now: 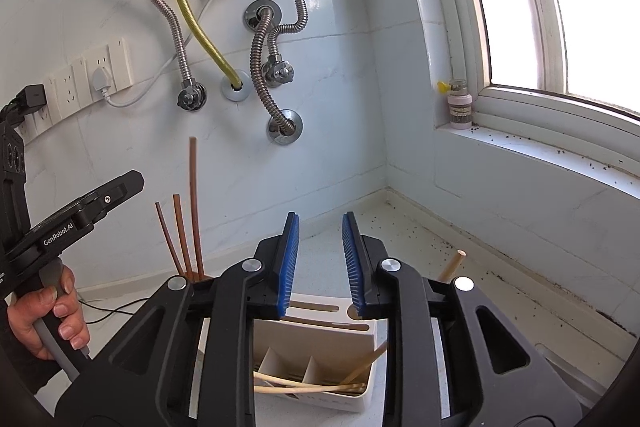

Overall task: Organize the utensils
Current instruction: 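Open both tools to release the chopsticks in the holder, then withdraw both open tools from the holder back toward the counter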

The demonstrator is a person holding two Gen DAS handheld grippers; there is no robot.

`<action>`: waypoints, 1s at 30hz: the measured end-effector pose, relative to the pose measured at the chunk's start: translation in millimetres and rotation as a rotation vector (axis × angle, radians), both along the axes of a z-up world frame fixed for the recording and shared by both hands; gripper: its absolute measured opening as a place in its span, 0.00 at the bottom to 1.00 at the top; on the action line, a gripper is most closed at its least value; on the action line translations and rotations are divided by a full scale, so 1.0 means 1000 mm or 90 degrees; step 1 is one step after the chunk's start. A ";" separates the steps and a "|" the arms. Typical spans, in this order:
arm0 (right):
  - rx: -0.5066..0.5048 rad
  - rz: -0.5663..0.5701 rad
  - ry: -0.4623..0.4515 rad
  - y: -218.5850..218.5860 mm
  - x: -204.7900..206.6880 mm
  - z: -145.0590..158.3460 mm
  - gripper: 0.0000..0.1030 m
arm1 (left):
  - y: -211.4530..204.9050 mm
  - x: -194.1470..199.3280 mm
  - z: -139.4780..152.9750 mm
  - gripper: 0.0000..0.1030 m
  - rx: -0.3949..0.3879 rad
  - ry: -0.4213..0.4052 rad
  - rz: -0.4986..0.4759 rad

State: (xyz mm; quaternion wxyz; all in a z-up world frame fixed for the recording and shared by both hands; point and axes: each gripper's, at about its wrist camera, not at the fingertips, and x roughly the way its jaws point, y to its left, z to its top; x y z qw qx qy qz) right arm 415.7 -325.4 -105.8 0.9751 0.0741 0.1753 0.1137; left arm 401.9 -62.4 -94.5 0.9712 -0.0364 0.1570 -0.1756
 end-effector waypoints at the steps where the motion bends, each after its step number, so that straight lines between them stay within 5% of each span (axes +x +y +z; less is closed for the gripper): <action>1: 0.001 0.001 -0.002 0.000 -0.001 0.000 0.22 | -0.001 0.000 0.000 0.52 0.001 -0.001 -0.001; 14: 0.002 0.013 -0.012 0.001 -0.007 0.009 0.22 | 0.007 -0.009 0.012 0.52 0.000 -0.009 0.013; 24: -0.006 0.065 -0.034 0.030 -0.021 0.031 0.22 | 0.052 -0.043 0.035 0.51 -0.023 -0.033 0.074; 26: -0.007 0.081 -0.043 0.041 -0.027 0.036 0.30 | 0.065 -0.054 0.040 0.53 -0.023 -0.041 0.089; 27: -0.004 0.086 -0.054 0.045 -0.032 0.038 0.48 | 0.071 -0.059 0.043 0.58 -0.022 -0.045 0.097; 28: -0.002 0.091 -0.065 0.051 -0.038 0.041 0.55 | 0.078 -0.066 0.045 0.66 -0.022 -0.050 0.108; 30: -0.005 0.110 -0.069 0.063 -0.044 0.045 0.55 | 0.095 -0.079 0.049 0.71 -0.037 -0.049 0.127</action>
